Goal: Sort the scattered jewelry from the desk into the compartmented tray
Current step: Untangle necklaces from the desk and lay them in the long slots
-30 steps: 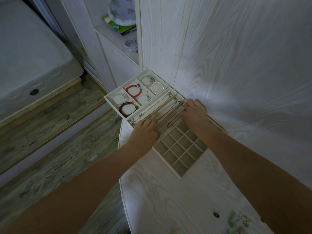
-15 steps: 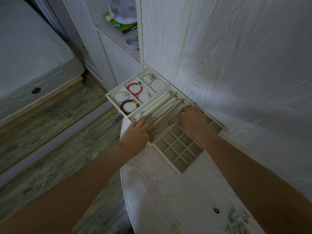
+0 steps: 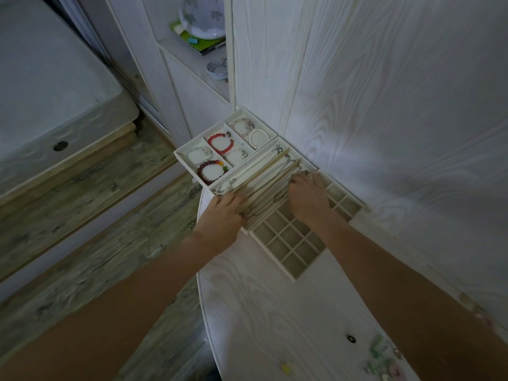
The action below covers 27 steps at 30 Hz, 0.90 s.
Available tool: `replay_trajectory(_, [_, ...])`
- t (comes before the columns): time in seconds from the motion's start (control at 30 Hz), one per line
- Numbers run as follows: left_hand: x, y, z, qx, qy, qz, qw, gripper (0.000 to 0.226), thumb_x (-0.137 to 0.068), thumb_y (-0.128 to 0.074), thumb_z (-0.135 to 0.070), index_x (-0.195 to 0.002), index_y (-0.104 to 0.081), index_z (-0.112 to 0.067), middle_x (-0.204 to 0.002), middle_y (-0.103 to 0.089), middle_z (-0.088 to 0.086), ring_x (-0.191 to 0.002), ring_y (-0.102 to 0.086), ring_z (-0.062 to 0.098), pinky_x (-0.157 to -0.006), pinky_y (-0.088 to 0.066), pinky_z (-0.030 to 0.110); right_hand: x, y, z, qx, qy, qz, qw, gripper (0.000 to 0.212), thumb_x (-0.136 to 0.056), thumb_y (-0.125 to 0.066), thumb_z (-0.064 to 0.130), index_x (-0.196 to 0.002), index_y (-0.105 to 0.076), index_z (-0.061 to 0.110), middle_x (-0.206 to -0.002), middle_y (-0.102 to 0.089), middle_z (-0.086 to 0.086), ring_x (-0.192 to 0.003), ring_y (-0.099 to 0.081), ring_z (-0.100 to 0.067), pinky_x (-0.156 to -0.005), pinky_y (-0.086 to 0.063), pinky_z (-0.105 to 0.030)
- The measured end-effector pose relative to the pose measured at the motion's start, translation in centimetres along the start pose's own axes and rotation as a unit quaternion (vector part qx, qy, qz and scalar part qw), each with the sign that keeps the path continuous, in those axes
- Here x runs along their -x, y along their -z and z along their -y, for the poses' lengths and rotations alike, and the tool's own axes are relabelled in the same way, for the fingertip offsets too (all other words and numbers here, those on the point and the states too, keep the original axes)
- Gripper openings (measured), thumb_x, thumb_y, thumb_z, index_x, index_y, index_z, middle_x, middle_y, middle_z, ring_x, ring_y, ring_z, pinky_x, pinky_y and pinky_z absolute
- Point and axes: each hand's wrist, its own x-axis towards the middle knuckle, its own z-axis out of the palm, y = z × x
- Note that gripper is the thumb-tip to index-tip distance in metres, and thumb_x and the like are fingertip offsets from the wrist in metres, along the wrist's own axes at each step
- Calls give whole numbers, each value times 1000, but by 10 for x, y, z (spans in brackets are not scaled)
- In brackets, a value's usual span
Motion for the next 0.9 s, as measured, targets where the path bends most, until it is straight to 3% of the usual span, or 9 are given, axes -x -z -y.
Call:
replay_trajectory(0.07, [2, 3, 0, -4, 1, 17, 1000, 40, -89, -45, -9, -119, -64, -27, -146, -31, 2, -131, -30, 23, -102, -27, 35, 1, 0, 3, -6, -1, 11, 1000, 33, -87, -53, 4, -119, -60, 7, -133, -51, -9, -134, -35, -22, -118, -6, -43])
replay_trajectory(0.2, [6, 6, -1, 20, -8, -4, 1000, 32, -80, -56, -8, -100, -73, -27, -137, -46, 1, -121, -42, 23, -92, -37, 35, 1, 0, 2, -6, -4, 12, 1000, 33, -86, -52, 1, -118, -61, 6, -132, -52, -10, -133, -37, -23, -118, -6, -43])
replay_trajectory(0.37, [4, 8, -1, 68, -5, 5, 998, 39, -84, -52, -4, -111, -69, -27, -141, -40, 2, -127, -35, 25, -97, -31, 36, 3, 2, 4, -7, -6, 9, 1000, 34, -87, -52, 1, -119, -60, 6, -134, -50, -10, -134, -35, -22, -118, -4, -42])
replay_trajectory(0.63, [7, -2, 5, 45, 33, -44, 997, 36, -53, -75, 2, -78, -77, -23, -110, -63, 2, -103, -58, 25, -75, -47, 36, 13, 3, 10, -32, 4, -20, 999, 47, -86, -51, -1, -133, -50, 3, -150, -34, -12, -142, -23, -21, -118, -1, -40])
replay_trajectory(0.7, [8, -1, 6, 54, 47, -38, 997, 37, -58, -71, 1, -86, -77, -22, -118, -60, 2, -110, -55, 24, -81, -45, 36, 15, -1, 14, -37, 17, -21, 999, 44, -87, -52, 3, -131, -52, 5, -148, -38, -11, -141, -26, -22, -117, 0, -40])
replay_trajectory(0.8, [6, 1, 5, 72, 58, -1, 996, 42, -79, -54, -1, -112, -69, -21, -140, -40, 3, -129, -34, 24, -98, -30, 36, 16, -9, 17, -48, 19, -25, 998, 35, -88, -52, 3, -123, -60, 8, -136, -51, -8, -134, -36, -21, -117, 1, -40])
replay_trajectory(0.9, [4, 5, 4, 48, 53, 28, 997, 43, -86, -48, -6, -122, -62, -26, -145, -30, 0, -132, -25, 21, -102, -24, 34, 15, -13, 16, -49, 19, -21, 998, 32, -89, -53, 4, -119, -62, 9, -129, -56, -7, -130, -40, -20, -117, 0, -40])
